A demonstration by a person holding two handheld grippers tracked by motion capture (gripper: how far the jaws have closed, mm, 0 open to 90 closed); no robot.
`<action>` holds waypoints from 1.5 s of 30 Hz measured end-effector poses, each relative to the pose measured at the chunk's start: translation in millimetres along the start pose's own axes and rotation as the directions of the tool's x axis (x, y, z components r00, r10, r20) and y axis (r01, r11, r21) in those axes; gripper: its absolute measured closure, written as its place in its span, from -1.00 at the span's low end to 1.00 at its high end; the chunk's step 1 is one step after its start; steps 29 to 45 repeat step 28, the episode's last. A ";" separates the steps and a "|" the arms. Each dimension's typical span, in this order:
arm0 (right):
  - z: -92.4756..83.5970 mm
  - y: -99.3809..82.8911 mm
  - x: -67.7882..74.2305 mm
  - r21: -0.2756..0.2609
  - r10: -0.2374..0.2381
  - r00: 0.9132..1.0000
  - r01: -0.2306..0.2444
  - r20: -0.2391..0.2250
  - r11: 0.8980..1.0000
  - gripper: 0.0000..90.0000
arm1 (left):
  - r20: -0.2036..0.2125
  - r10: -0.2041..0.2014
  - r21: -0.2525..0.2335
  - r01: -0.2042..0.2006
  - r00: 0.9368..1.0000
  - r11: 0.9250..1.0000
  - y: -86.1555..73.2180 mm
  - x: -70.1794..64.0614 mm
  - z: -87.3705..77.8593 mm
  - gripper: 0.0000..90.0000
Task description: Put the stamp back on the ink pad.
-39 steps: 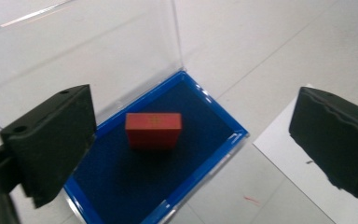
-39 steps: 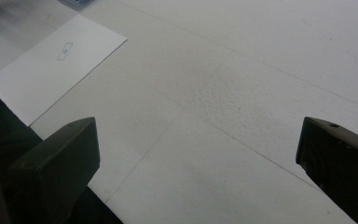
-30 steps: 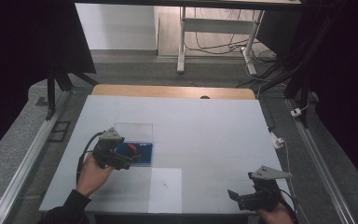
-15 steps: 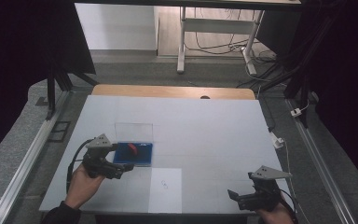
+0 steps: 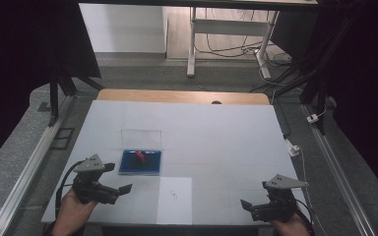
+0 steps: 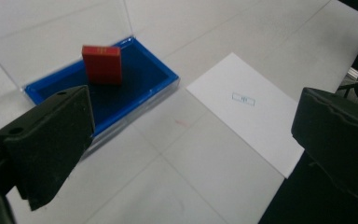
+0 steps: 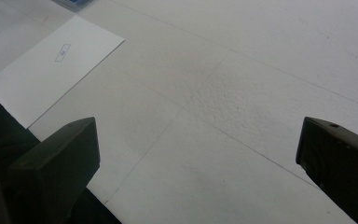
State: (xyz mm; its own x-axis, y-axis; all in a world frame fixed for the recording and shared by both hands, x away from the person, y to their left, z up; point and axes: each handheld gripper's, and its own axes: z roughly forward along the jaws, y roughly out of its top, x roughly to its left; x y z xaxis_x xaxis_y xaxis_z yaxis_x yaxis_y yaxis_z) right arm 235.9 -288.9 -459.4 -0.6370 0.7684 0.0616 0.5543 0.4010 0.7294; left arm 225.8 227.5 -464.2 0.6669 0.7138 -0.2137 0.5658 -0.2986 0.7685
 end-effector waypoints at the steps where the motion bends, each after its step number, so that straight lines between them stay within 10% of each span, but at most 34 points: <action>1: 0.1 -0.1 -0.1 -0.003 0.002 1.000 -0.002 0.000 1.000 -1.00 | -0.002 -0.004 0.001 0.004 1.000 1.000 -2.4 -0.4 -2.0 -1.00; 18: 0.3 0.1 -0.6 -0.002 0.019 1.000 -0.019 0.019 1.000 -1.00 | -0.075 -0.061 0.049 0.065 0.995 0.997 -38.1 -1.7 -25.8 -1.00; 45: 1.6 0.5 0.3 0.008 0.010 1.000 -0.010 0.019 1.000 -1.00 | -0.108 -0.065 0.091 0.075 0.992 0.993 -38.2 -2.6 -23.6 -1.00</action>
